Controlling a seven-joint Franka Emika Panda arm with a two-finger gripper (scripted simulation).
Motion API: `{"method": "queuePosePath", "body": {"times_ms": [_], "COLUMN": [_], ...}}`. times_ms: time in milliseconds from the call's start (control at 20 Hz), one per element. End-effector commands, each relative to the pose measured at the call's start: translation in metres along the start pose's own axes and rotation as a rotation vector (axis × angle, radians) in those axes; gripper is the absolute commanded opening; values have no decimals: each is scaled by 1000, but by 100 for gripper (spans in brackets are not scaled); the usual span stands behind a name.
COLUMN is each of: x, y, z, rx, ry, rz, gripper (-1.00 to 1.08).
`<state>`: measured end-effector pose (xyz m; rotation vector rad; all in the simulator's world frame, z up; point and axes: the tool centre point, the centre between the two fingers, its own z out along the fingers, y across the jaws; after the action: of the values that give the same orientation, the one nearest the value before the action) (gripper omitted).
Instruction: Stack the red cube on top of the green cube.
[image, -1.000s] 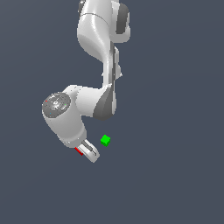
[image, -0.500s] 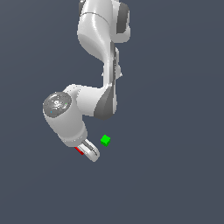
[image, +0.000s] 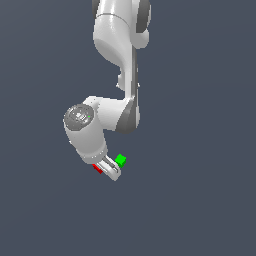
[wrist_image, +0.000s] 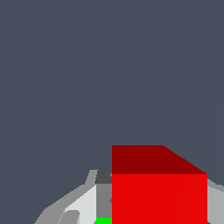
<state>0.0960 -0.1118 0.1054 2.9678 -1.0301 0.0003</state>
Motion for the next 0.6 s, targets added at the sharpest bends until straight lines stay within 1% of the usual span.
{"method": "queuePosePath", "body": {"times_ms": [0,300,550], "x": [-12,-48,-72], "y": [-3,-12,-18], "z": [5,23,34], "rx": [0,0,0], "ry": [0,0,0], "rz": [-1,-1,-1], "gripper": [-100,-100,-100]}}
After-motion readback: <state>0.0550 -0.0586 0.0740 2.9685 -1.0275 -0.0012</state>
